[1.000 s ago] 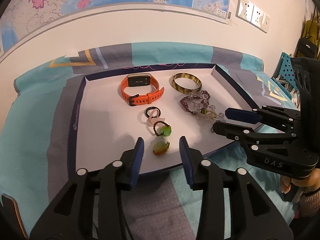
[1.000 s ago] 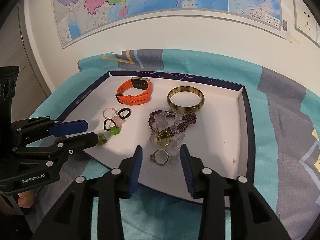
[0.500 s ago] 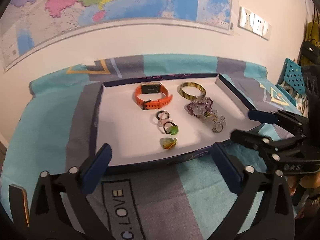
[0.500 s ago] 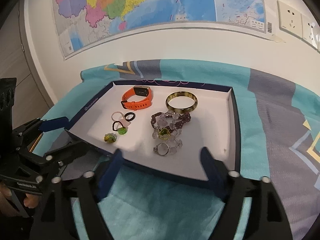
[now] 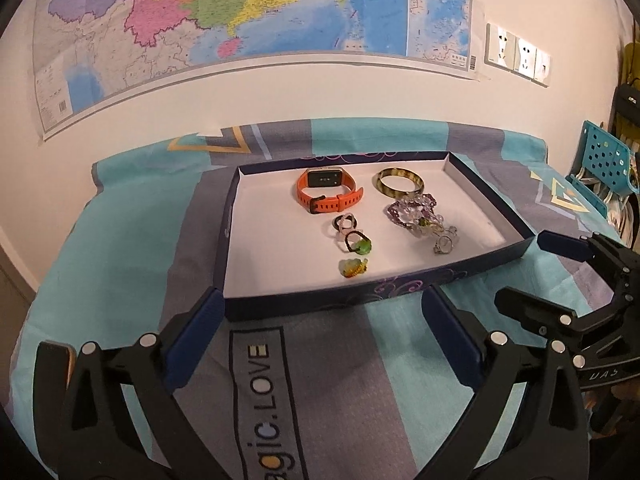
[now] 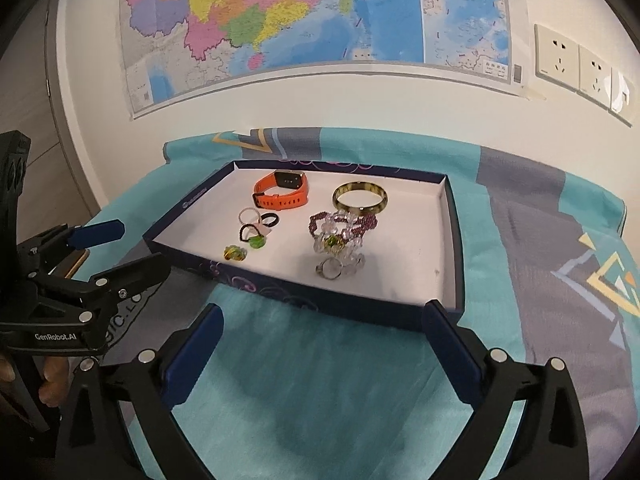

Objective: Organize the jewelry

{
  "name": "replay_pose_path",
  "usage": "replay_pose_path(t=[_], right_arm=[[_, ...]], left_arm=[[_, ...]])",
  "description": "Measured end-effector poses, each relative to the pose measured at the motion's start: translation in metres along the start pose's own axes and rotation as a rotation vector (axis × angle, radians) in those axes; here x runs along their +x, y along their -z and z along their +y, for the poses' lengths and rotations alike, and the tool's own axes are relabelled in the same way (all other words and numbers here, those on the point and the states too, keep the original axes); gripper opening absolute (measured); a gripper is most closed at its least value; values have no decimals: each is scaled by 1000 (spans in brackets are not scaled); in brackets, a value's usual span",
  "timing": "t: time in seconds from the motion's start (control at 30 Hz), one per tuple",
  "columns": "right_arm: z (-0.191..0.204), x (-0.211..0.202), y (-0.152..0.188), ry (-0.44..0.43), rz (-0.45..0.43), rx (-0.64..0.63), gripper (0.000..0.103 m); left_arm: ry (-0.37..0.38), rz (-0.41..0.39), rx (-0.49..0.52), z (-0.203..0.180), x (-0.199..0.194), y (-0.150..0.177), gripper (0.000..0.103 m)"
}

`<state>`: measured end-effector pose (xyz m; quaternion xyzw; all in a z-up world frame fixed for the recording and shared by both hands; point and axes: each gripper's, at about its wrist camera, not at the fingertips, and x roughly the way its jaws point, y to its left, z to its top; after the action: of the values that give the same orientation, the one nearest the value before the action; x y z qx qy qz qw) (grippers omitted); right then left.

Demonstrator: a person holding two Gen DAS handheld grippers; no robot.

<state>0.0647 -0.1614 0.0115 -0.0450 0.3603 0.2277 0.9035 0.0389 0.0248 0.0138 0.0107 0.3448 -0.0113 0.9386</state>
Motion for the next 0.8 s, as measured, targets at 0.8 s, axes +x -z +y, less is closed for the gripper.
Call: replay_pose_path(t=[0.8], right_arm=[[8,-6,12,-1,26,16,96]], left_arm=[[-45,22,-31,2,-9,13,97]])
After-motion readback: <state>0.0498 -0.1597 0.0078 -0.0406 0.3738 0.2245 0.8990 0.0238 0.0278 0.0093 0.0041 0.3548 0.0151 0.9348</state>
